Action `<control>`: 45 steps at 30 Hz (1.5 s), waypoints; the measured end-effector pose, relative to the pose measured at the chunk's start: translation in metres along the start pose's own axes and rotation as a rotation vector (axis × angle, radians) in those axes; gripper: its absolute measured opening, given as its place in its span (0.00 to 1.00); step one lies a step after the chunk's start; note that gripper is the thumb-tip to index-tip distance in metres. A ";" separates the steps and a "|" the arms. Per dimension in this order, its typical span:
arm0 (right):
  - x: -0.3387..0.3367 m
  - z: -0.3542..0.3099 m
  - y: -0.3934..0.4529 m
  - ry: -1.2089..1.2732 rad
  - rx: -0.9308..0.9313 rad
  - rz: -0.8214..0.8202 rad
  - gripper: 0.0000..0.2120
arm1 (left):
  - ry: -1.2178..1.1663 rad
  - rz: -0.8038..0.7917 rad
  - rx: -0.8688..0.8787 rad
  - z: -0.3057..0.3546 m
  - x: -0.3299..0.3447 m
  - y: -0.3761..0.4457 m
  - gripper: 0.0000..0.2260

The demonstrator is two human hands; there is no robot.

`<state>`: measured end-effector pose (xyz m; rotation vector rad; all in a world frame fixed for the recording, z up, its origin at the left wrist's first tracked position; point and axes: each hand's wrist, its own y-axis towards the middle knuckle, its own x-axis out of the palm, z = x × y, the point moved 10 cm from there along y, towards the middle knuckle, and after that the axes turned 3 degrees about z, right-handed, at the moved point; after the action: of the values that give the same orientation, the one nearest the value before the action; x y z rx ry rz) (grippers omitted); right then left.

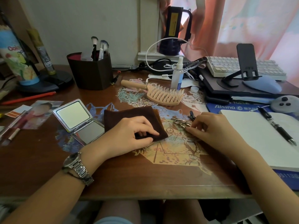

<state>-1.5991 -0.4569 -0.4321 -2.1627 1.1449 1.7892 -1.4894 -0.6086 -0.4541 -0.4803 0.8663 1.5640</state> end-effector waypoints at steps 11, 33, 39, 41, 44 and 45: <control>-0.005 -0.021 0.000 0.161 -0.088 0.057 0.09 | -0.033 0.001 -0.004 0.002 -0.004 0.000 0.09; 0.051 -0.159 0.028 0.114 -0.464 -0.226 0.16 | 0.231 0.312 -0.091 -0.040 -0.125 -0.070 0.06; 0.073 -0.172 0.024 0.059 -0.493 -0.259 0.21 | 0.417 0.518 -0.337 -0.075 -0.162 -0.098 0.16; 0.076 -0.173 0.022 0.025 -0.513 -0.245 0.23 | 0.356 0.526 -0.406 -0.088 -0.163 -0.103 0.20; 0.075 -0.175 0.018 -0.031 -0.540 -0.185 0.20 | 0.240 0.477 -0.467 -0.100 -0.157 -0.105 0.26; 0.074 -0.176 0.016 -0.039 -0.546 -0.155 0.19 | 0.219 0.453 -0.482 -0.103 -0.154 -0.106 0.27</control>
<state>-1.4666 -0.5953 -0.4383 -2.3828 0.4916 2.2525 -1.3753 -0.7877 -0.4343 -0.8546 0.7930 2.1846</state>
